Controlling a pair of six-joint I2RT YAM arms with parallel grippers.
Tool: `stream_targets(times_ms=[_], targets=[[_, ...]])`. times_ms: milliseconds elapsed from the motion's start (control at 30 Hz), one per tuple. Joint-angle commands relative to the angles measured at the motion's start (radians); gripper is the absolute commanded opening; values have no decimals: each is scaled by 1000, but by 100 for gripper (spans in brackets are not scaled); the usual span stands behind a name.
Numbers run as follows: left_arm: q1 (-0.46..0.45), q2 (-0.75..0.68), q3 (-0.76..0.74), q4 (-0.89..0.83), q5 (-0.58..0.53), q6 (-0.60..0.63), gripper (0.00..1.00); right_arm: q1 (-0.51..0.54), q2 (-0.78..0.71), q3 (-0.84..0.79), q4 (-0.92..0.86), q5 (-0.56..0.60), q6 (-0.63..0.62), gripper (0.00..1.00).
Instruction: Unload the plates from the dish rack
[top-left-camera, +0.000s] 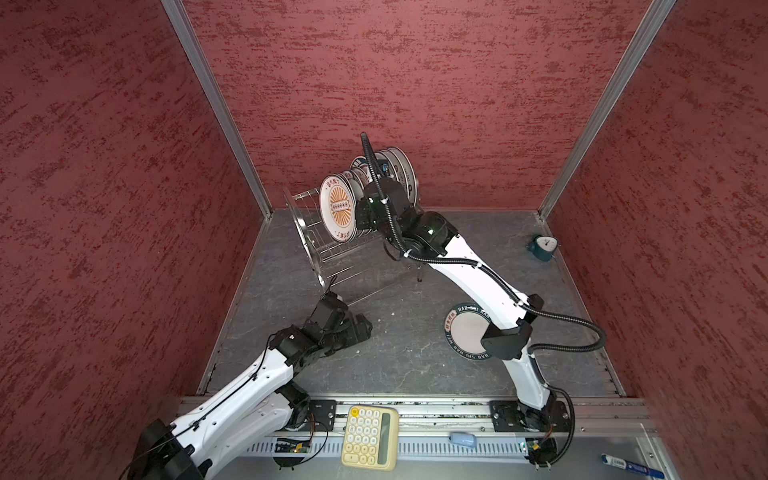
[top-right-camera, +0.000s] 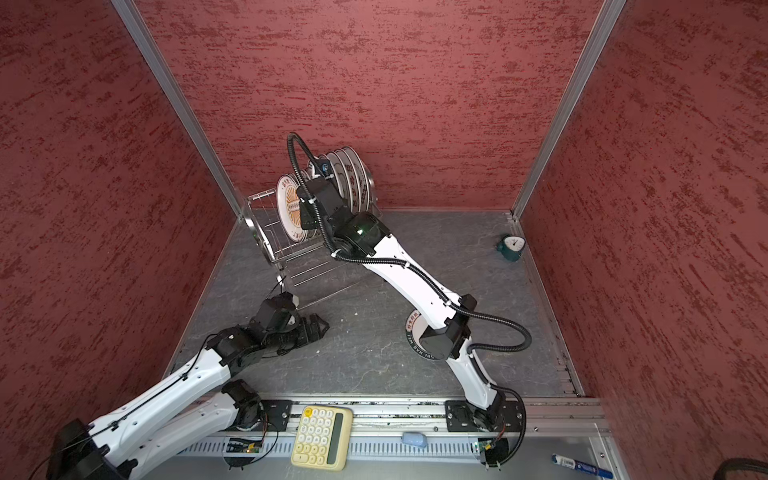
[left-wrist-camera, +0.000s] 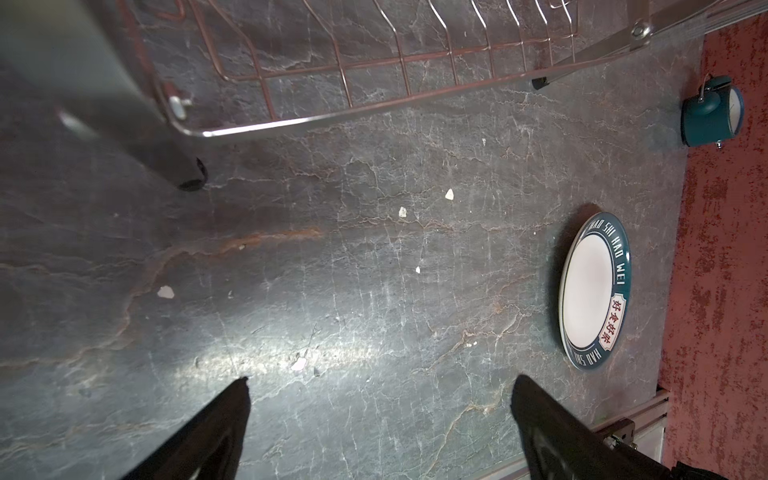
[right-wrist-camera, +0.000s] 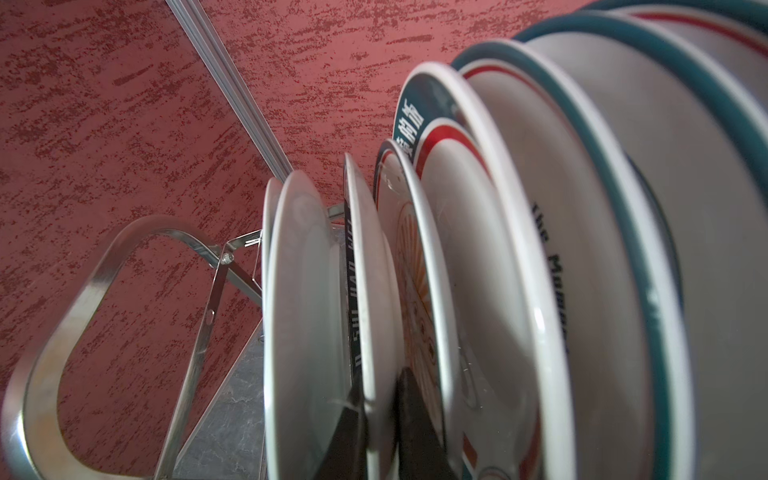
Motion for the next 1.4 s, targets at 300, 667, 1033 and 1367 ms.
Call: stream_targets(times_ms=[300, 667, 1033, 1367], targets=[[112, -149, 63, -269, -132, -3, 93, 7, 34, 30, -4, -4, 36, 3], [477, -104, 48, -221, 21, 65, 83, 8, 30, 29, -7, 1, 32, 3], [706, 43, 30, -7, 143, 139, 78, 8, 35, 24, 5, -6, 26, 3], [669, 230, 41, 159, 176, 157, 75, 8, 33, 23, 10, -7, 22, 2]])
